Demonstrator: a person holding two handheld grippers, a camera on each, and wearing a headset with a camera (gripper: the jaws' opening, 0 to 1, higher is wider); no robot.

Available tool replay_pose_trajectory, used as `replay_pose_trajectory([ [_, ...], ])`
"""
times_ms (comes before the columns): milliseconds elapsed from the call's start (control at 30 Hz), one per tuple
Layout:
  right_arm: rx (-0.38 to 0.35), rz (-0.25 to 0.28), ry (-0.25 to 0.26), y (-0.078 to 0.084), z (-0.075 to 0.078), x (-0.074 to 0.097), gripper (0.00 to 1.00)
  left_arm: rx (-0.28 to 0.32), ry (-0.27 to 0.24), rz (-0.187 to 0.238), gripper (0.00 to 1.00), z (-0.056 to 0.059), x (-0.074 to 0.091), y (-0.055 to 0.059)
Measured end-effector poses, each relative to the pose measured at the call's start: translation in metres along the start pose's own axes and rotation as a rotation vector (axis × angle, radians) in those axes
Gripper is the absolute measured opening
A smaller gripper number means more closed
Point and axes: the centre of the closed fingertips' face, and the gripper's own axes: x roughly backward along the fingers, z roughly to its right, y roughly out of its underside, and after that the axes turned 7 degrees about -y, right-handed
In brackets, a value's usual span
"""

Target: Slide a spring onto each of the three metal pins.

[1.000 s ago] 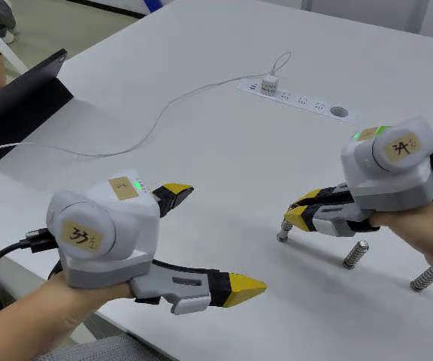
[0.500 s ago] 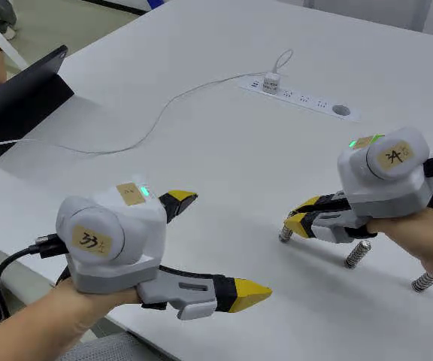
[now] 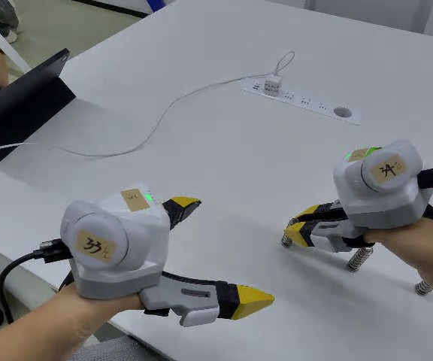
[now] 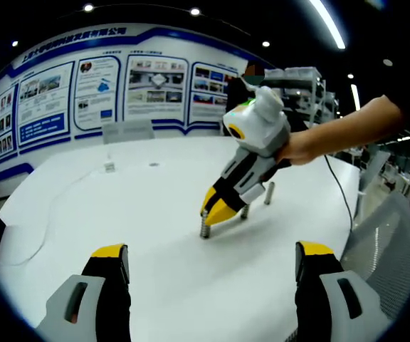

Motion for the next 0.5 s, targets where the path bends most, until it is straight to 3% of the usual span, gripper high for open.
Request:
replay_pose_trajectory([
  [300, 0.029, 0.013, -0.018, 0.0005, -0.0045, 0.0006, 0.15, 0.011, -0.004, -0.011, 0.98, -0.0017, -0.0007, 0.0029],
  [500, 0.04, 0.023, 0.018, 0.0018, -0.0052, 0.0091, 0.22, 0.023, -0.009, -0.007, 0.98, -0.0027, 0.0, 0.0015],
])
